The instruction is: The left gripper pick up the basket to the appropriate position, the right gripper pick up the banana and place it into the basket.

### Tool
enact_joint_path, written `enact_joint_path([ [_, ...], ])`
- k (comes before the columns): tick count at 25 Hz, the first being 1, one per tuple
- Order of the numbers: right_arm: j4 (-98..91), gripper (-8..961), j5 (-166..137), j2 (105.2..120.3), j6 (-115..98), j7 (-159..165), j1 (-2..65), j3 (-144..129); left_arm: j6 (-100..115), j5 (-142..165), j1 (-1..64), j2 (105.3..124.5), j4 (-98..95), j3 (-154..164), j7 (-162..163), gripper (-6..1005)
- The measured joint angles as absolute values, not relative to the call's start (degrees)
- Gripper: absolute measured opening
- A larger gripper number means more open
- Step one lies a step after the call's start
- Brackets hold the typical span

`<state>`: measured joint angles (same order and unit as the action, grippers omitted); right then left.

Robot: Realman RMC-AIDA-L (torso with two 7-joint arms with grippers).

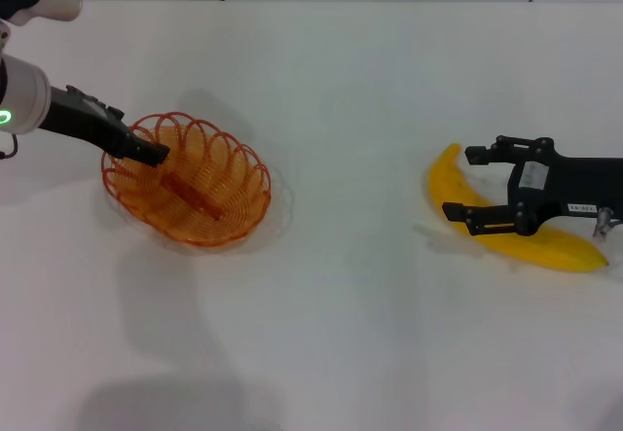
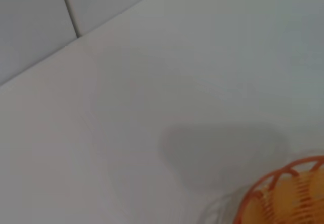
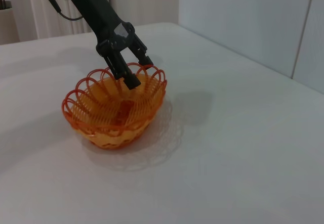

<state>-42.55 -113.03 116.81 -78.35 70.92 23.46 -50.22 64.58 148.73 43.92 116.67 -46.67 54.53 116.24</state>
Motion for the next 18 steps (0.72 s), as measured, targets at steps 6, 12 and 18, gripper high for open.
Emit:
enact_joint_path([
  [6,-42.54,879,-113.03,116.81,-78.12,70.92,23.39,-50.54,63.82,148.31,42.77,116.74,-46.45,55.25,115.83,902],
  [12,-42.52,879,-113.03,116.81,-78.08,70.92,23.11,-50.54,62.33,147.76,41.83,116.78,-46.77,55.8,114.91,828],
  [18,-42.0,880,-113.03,116.78,-78.04,70.92,23.22,-50.54,61.72,146.62,41.47,116.81,-47.0,56.04,113.33,717],
])
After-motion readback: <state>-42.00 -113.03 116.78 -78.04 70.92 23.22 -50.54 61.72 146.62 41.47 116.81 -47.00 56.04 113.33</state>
